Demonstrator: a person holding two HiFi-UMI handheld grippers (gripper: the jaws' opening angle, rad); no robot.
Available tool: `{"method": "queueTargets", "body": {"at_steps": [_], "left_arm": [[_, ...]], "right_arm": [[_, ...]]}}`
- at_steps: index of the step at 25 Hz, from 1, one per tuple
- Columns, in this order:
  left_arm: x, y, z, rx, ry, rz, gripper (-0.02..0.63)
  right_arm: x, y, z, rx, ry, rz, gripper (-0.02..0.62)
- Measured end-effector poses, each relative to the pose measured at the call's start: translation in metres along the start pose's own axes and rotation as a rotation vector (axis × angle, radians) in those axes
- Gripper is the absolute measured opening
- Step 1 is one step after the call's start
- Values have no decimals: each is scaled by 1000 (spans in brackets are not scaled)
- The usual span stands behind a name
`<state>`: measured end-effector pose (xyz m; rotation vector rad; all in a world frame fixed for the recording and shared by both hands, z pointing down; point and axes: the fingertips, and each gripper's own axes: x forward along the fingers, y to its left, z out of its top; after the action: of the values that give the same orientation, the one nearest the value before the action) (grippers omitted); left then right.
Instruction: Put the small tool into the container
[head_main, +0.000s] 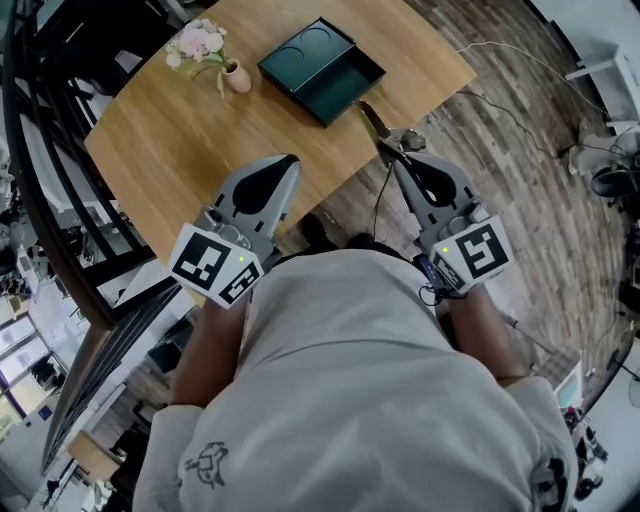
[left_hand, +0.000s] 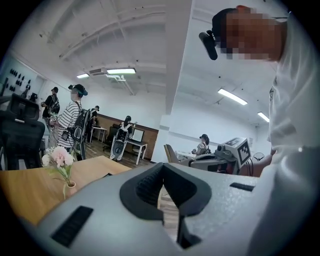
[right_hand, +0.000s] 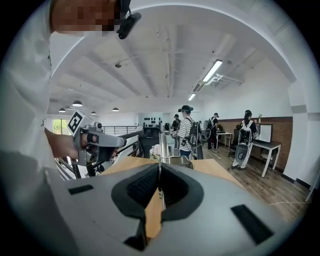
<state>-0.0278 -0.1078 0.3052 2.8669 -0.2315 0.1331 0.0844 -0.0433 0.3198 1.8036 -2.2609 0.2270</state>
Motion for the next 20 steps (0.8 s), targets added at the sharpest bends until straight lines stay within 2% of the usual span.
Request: {"method": "queueTargets", "body": {"at_steps": [3,9,20], "left_arm": [[-2,12,5,-22,-11,5,6],[-2,31,15,-13,-21,42,6],[32,55,28,-12,-30,162,6]], "right_arm": [[16,-3,3,-8,14,17,9],[38,-15,14,-23,5,41,9],[80,-64,27,-47,-16,161,9]]}}
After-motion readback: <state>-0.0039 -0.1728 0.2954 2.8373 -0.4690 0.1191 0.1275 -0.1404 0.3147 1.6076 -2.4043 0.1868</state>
